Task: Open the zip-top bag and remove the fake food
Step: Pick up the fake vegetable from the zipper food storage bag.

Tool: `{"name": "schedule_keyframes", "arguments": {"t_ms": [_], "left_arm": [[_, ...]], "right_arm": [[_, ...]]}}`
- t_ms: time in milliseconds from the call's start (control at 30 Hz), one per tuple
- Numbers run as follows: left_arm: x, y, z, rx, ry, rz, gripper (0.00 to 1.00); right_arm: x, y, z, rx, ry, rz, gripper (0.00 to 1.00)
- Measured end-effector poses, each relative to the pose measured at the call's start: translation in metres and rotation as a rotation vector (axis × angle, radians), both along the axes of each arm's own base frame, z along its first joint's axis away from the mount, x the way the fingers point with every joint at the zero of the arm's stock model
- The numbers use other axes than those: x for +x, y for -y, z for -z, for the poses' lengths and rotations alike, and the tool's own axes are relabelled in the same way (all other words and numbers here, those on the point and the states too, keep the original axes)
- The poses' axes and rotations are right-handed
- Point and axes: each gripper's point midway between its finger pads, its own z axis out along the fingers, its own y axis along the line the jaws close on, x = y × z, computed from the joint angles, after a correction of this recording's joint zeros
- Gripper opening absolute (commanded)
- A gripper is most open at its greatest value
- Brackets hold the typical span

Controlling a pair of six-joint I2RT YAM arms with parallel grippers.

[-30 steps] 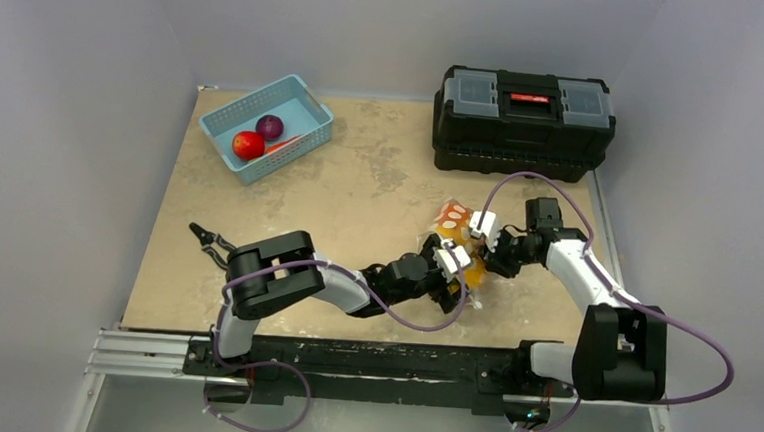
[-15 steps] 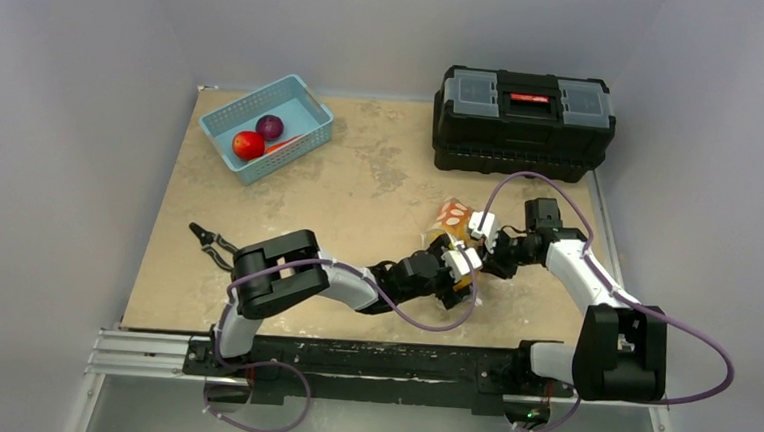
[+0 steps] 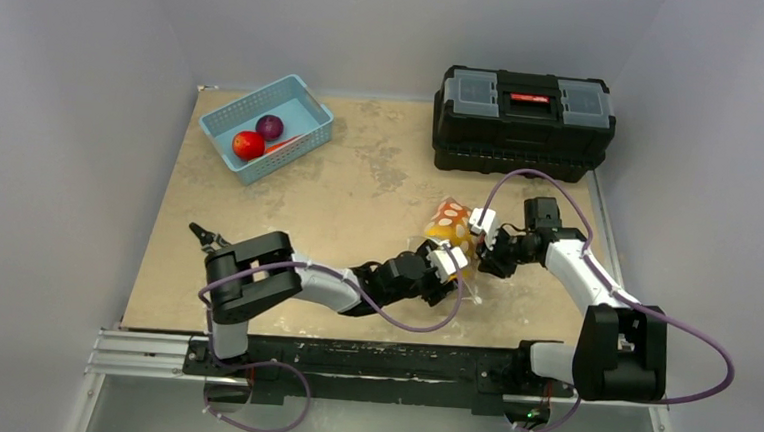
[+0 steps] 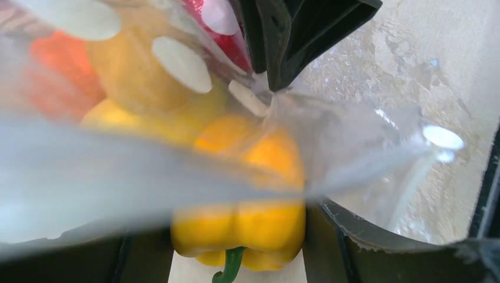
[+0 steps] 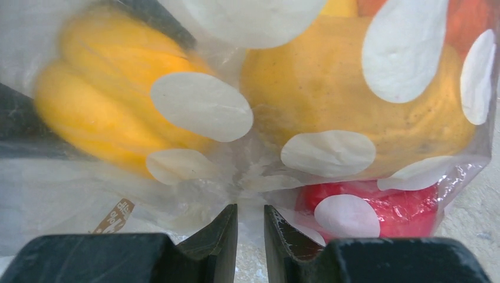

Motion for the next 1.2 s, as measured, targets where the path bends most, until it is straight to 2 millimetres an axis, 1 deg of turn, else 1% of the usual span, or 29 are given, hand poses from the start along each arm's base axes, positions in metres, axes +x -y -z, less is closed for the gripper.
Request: {"name": "schedule_keyframes", "arguments": {"t_ms": [133,267,467,733,967,1100,1200], "left_arm": [[-0.008,-0.016,-0.01,-0.043,-0.027,-0.017,0.0],[-0.015,-0.028,-0.014,-0.078,-0.056,-0.027,0.0],[-0.023,-0.037,-0.022,-0.125,-0.084,-0.023,0.0],[-0.03,-0.042,-0.052,-0.271,-0.129,-0.044,0.0],[-0.027,-0.052,-0.056,-0.388,-0.178,-0.117,0.0],[-0.028,-0.059,-0.061,-0.475,-0.199,-0.143,0.0],[-0.029,-0.06,-0.067,-0.556,-0.214,-0.141,0.0]], "right_arm": [[0.003,0.002,0.0,-0.009,0.0,0.029,0.23],[0.005,0.003,0.0,-0.008,-0.002,0.046,0.24],[0.007,0.003,-0.001,-0.005,0.004,0.055,0.24],[0.008,0.003,-0.003,-0.003,0.013,0.054,0.24],[0.009,0.002,-0.005,-0.002,0.023,0.055,0.25],[0.009,0.002,-0.005,-0.001,0.023,0.054,0.25],[0.009,0.002,-0.005,-0.001,0.023,0.054,0.25]]}}
